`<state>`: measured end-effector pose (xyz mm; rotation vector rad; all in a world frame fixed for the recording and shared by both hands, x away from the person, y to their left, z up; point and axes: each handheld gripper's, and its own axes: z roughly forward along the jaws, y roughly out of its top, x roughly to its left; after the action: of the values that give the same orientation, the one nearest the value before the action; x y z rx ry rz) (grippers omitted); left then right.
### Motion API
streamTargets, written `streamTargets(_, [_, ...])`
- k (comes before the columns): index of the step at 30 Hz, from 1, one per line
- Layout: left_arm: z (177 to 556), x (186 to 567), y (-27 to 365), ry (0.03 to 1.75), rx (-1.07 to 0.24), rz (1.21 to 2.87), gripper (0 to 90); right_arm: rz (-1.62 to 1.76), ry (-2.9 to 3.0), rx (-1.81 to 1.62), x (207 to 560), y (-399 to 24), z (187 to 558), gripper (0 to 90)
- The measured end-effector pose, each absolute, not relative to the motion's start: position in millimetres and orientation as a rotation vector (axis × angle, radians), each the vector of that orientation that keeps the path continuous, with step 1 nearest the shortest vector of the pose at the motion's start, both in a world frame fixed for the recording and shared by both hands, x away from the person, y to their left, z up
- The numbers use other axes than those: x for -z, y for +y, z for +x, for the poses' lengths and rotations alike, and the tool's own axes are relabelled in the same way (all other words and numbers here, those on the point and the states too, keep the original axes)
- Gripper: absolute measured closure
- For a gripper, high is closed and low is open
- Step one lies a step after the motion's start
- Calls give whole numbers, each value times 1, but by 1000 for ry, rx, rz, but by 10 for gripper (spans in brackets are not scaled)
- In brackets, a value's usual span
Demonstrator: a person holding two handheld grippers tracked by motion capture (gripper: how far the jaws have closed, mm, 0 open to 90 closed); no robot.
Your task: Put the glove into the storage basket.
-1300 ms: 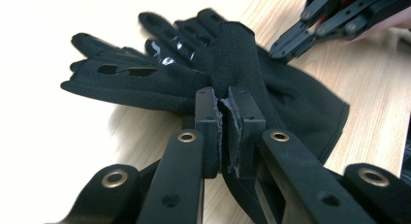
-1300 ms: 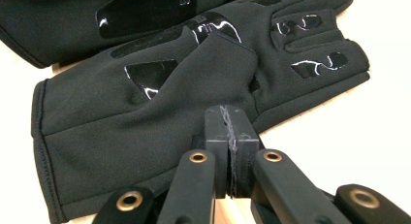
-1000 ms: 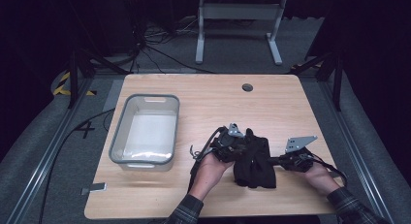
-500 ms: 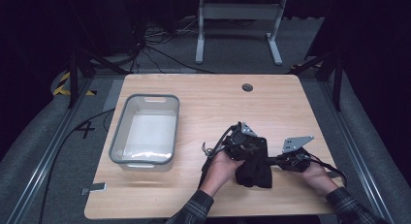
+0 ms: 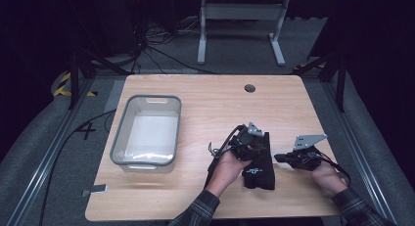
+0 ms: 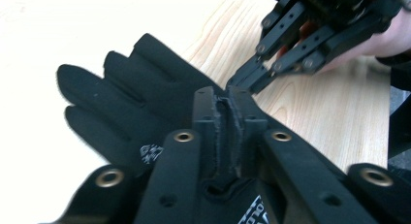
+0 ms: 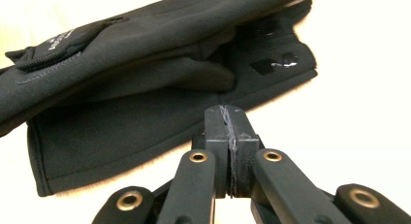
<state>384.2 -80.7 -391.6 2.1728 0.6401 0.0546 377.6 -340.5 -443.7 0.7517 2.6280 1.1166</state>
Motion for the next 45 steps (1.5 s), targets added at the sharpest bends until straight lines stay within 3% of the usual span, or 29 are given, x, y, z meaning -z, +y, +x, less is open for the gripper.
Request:
streamTargets(8, [385, 403, -65, 701, -101, 2205, 884, 781, 2563, -1182, 421, -352, 378, 895])
streamTargets(17, [388, 422, -58, 749, -125, 2244, 885, 689, 2569, -1283, 402, -322, 382, 895])
streamTargets(24, [387, 432, -67, 735, -110, 2267, 885, 639, 2617, -1247, 409, -301, 384, 895])
streamTargets(45, [385, 448, -87, 687, -107, 2347, 884, 708, 2699, -1134, 446, -319, 389, 899])
